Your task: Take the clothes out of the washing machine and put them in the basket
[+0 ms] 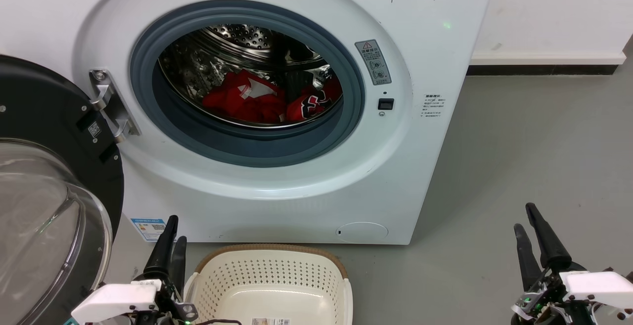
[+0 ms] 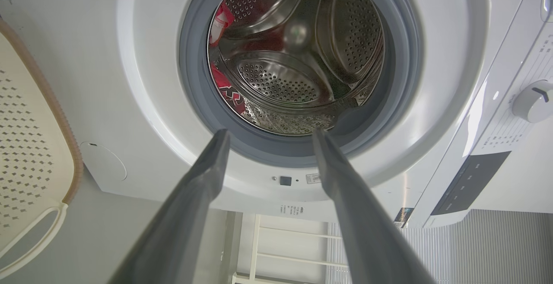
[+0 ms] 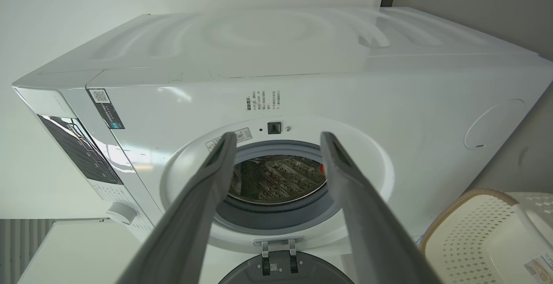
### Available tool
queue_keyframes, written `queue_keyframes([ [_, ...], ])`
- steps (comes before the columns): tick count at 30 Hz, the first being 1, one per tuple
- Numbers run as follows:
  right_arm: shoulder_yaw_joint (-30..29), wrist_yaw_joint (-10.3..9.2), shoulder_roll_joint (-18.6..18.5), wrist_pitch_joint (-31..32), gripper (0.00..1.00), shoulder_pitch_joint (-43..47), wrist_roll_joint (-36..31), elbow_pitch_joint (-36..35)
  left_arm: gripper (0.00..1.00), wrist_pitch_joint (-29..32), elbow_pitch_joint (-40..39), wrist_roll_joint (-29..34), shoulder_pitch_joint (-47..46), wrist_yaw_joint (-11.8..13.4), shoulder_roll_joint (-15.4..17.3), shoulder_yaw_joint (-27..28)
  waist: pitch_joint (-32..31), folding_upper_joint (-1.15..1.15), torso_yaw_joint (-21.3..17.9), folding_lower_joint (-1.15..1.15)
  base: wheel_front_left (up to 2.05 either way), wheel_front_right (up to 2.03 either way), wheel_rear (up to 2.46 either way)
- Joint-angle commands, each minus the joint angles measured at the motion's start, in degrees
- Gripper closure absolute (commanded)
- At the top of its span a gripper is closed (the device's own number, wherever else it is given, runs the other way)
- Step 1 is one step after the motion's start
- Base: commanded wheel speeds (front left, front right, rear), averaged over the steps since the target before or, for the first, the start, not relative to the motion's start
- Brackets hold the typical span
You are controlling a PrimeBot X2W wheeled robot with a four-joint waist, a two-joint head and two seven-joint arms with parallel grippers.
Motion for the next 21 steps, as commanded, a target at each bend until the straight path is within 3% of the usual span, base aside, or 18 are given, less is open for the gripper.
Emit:
queue_keyframes([
  [1,0.22,0.01,-0.05,-0.42,0.0,-0.72,-0.54,-1.34,0.0,-0.36,-1.33,0.29,-0.67,-0.01,0.1,-0.02,-0.01,0.0,0.0,0.0,0.0,0.0,0.0],
  [11,0.38,0.01,-0.05,-3.2,0.0,0.23,-5.22,-1.79,0.0,-3.14,-1.54,4.82,0.15,-0.04,0.12,1.58,-0.17,0.0,-0.07,0.0,0.0,0.0,0.0],
  [21,-1.71,0.01,-0.06,-5.68,0.0,0.04,-22.85,-3.53,0.0,-5.62,-3.84,14.62,0.29,0.83,0.14,4.97,-0.29,0.0,-0.21,0.0,0.0,0.0,0.0],
])
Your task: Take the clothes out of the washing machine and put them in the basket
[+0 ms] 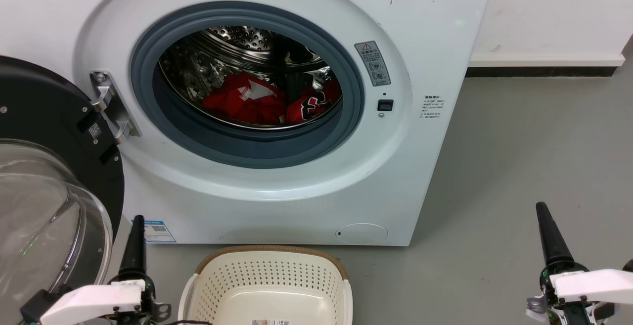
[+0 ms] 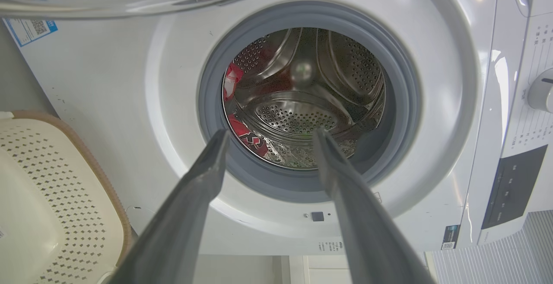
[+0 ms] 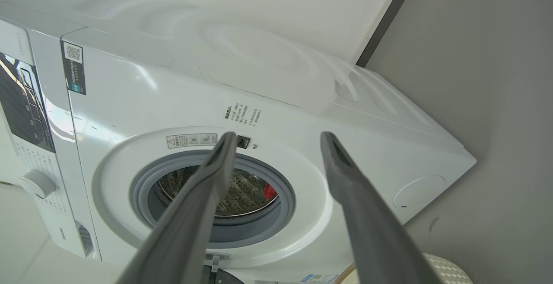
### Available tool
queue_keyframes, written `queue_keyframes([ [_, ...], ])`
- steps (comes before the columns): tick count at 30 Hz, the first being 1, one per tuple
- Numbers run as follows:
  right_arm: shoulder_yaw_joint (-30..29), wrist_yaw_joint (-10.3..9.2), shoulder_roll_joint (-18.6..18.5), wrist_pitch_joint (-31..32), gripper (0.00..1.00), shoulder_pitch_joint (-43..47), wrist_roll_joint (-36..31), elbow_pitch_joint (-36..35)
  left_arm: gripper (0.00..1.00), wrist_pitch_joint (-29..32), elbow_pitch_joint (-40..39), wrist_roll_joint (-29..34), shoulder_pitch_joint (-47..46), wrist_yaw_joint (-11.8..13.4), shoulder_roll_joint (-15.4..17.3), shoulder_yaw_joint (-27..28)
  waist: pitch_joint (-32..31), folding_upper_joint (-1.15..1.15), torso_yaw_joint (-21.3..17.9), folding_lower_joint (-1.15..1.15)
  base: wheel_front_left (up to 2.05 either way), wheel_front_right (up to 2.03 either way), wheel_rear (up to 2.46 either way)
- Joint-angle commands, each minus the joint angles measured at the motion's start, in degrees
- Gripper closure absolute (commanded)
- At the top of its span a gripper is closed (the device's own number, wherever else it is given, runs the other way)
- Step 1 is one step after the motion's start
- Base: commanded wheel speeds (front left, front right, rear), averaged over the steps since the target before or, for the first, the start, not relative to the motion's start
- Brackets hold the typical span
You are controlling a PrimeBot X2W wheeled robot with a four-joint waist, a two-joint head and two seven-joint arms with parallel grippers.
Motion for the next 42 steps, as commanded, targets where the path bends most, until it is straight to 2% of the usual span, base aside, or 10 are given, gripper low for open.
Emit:
queue_keyframes([
  [1,-0.29,0.01,-0.22,-0.4,0.0,-0.95,-2.67,-1.56,0.0,-0.45,-1.53,1.43,-0.54,0.22,0.14,0.57,0.01,0.0,-0.02,0.0,0.0,0.0,0.0],
  [9,-0.21,0.01,-0.23,-2.22,0.0,-0.68,-20.15,-7.62,0.0,-2.22,-8.06,11.18,-0.11,3.07,0.15,1.35,0.08,0.0,-0.06,0.0,0.0,0.0,0.0],
  [14,1.85,0.01,-0.23,-3.42,0.0,-0.44,-31.15,-12.44,0.0,-3.46,-13.63,19.68,0.79,6.52,0.16,-1.43,0.17,0.0,-0.08,0.0,0.0,0.0,0.0],
  [18,3.41,0.01,-0.23,-4.22,0.0,0.38,-36.68,-13.25,0.0,-4.26,-15.41,23.34,1.88,7.09,0.16,-3.41,0.16,0.0,-0.1,0.0,0.0,0.0,0.0],
  [29,5.23,0.01,-0.24,-6.23,0.0,1.14,-48.86,-16.25,0.0,-6.25,-18.35,33.44,3.7,6.61,0.17,-6.49,0.07,0.0,-0.18,0.0,0.0,0.0,0.0],
  [42,6.2,0.0,-0.24,-8.36,0.0,2.47,-57.86,-16.7,0.0,-8.41,-20.77,46.72,4.97,8.55,0.19,-10.73,-0.12,0.0,-0.32,0.0,0.0,0.0,0.0],
])
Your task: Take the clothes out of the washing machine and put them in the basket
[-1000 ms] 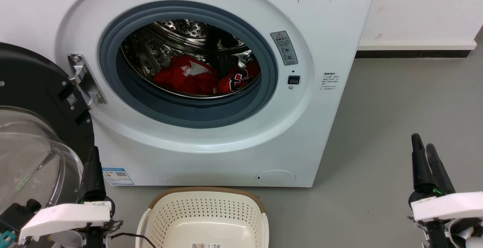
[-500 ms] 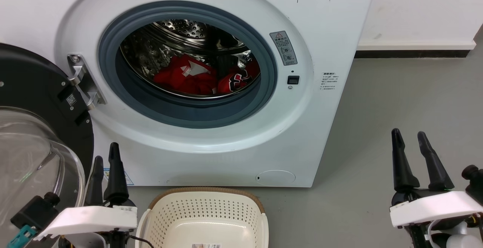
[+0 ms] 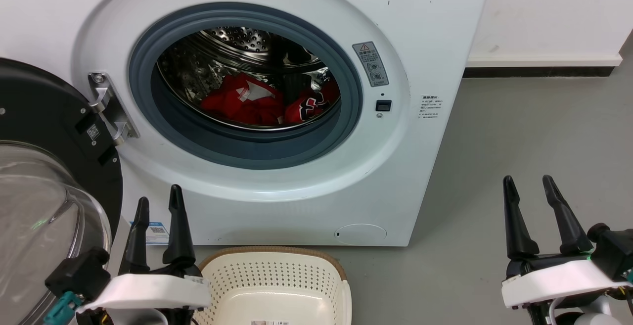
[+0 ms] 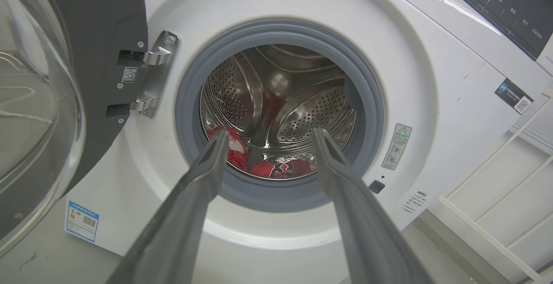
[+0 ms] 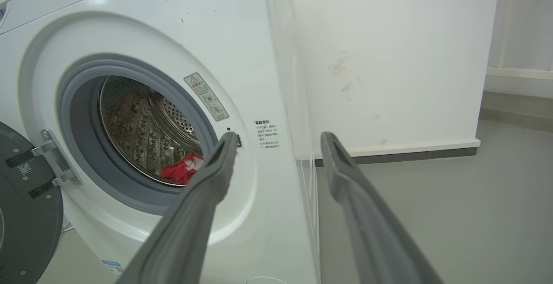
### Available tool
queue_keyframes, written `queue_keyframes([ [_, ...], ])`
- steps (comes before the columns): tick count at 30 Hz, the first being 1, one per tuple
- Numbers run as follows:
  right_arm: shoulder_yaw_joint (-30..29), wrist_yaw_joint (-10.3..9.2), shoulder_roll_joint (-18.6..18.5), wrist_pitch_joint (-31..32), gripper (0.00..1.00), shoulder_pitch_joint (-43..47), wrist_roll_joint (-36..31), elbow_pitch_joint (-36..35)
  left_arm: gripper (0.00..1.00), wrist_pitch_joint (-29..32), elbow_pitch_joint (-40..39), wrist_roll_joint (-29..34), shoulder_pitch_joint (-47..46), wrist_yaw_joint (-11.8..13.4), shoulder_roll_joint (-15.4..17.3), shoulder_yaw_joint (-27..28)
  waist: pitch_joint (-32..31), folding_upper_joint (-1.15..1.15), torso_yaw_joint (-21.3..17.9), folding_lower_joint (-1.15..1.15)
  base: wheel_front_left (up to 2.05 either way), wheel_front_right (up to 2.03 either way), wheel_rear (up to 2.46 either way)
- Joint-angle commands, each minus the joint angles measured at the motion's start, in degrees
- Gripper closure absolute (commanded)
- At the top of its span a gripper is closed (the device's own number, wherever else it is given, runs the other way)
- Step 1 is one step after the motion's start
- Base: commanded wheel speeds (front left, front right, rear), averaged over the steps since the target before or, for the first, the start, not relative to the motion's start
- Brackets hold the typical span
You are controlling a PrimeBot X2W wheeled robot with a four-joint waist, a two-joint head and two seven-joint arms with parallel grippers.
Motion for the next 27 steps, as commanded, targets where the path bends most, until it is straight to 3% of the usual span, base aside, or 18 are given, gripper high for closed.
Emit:
queue_keyframes([
  [1,0.15,0.0,-0.25,-0.7,0.0,0.06,-2.31,-0.5,0.0,-0.75,-1.12,3.05,0.3,0.59,0.12,-0.82,-0.06,0.0,-0.03,0.0,0.0,0.0,0.0],
  [9,0.19,-0.01,-0.25,-1.93,0.0,1.13,-3.28,0.89,0.0,-1.9,-0.52,9.56,0.97,1.61,0.12,-3.02,-0.21,0.0,-0.14,0.0,0.0,0.0,0.0],
  [27,1.09,-0.01,-0.24,-4.1,0.0,2.56,-12.64,1.99,0.0,-4.19,3.44,19.38,2.36,2.42,0.7,-5.92,-0.55,0.0,-0.32,0.0,0.0,0.0,0.0],
])
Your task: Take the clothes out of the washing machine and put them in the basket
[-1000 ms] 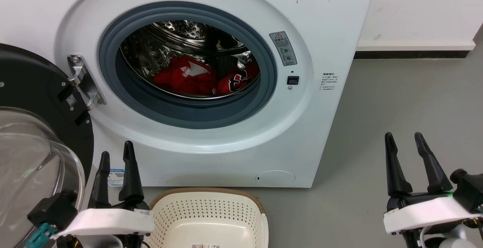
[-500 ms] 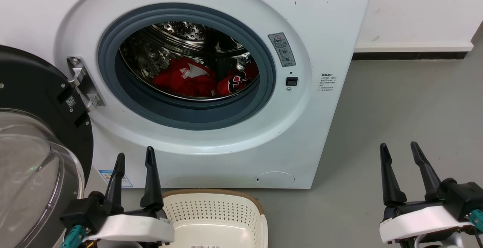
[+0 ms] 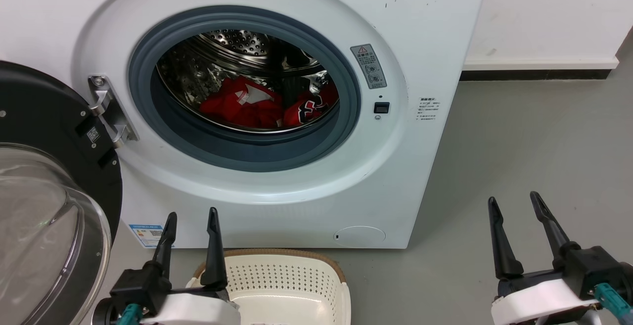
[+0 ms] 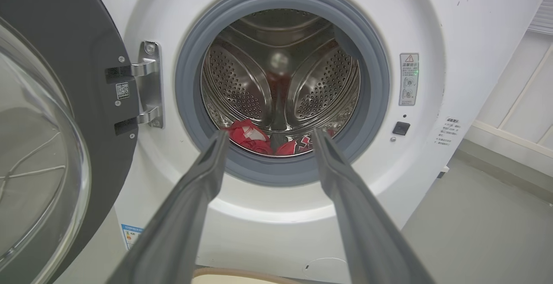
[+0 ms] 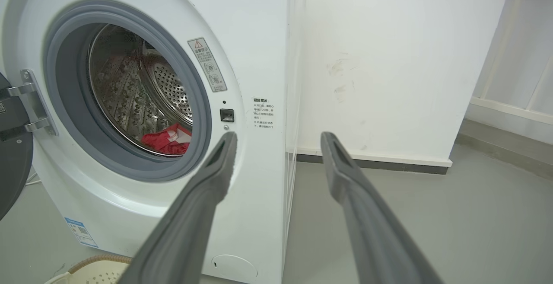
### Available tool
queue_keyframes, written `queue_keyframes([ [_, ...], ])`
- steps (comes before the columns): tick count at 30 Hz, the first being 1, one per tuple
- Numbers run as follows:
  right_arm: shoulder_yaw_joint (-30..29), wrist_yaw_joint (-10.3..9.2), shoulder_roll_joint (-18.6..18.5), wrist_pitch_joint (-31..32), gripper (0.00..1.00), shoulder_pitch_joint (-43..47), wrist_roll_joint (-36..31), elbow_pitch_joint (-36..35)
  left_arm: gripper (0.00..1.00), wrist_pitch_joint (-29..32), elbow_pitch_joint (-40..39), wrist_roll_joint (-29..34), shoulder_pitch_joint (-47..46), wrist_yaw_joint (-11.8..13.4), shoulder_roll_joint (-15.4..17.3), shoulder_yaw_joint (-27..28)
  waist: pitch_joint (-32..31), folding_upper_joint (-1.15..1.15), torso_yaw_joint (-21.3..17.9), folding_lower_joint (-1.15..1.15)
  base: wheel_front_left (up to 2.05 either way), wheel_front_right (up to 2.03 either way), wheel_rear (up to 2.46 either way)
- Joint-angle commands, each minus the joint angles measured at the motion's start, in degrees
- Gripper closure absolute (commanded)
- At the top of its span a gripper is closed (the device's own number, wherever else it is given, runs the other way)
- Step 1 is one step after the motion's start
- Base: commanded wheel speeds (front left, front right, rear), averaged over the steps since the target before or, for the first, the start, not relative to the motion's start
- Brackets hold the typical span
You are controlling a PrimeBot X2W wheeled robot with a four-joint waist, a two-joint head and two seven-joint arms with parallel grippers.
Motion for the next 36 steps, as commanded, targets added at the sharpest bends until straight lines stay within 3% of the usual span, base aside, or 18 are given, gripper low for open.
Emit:
queue_keyframes([
  [1,0.17,-0.01,-0.21,-0.52,0.0,0.46,-1.59,-0.3,0.0,-0.57,-0.34,1.52,0.27,0.25,0.4,-0.53,-0.03,0.0,-0.01,0.0,0.0,0.0,0.0],
  [15,0.29,-0.02,-0.19,-2.17,0.0,1.15,-4.79,0.69,0.0,-2.15,0.81,7.55,1.09,1.69,1.02,-2.94,-0.23,0.0,-0.22,0.0,0.0,0.0,0.0],
  [21,-0.32,-0.02,-0.18,-2.72,0.0,1.24,-2.64,2.66,0.0,-2.84,0.68,9.97,1.59,2.38,0.76,-2.38,-0.32,0.0,-0.28,0.0,0.0,0.0,0.0],
  [36,0.25,-0.03,-0.15,-3.66,0.0,1.18,-5.74,3.88,0.0,-3.87,3.43,12.52,2.42,0.8,-0.15,-0.83,-0.81,0.0,-0.23,0.0,0.0,0.0,0.0],
])
